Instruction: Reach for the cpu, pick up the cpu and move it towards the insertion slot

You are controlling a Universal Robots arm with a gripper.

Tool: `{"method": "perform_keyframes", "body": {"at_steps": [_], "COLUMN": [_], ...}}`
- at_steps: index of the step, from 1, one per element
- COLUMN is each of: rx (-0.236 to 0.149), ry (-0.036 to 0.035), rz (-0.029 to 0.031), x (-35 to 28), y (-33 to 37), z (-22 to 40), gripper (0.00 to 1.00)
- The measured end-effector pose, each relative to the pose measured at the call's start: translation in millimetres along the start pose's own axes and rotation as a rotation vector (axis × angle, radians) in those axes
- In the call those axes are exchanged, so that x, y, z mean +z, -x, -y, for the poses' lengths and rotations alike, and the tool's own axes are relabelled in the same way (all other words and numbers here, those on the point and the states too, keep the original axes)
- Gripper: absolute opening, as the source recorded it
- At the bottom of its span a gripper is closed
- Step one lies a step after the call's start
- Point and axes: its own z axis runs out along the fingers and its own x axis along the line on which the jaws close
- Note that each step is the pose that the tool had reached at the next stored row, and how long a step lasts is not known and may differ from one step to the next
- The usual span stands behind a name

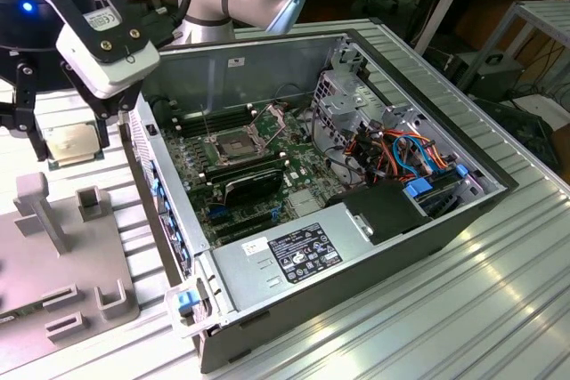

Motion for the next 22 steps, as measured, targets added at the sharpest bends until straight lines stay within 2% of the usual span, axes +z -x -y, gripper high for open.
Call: {"method": "perform_keyframes", "body": {"at_steps": [10,22], "rx": [0.0,0.0], "ry": [-0.0029,-0.0072], "rz": [0.0,0.0001], "x": [0.2,0.4], "y": [6.4,10.7], "z": [0.0,0.1], "gripper": [0.54,0.54]}}
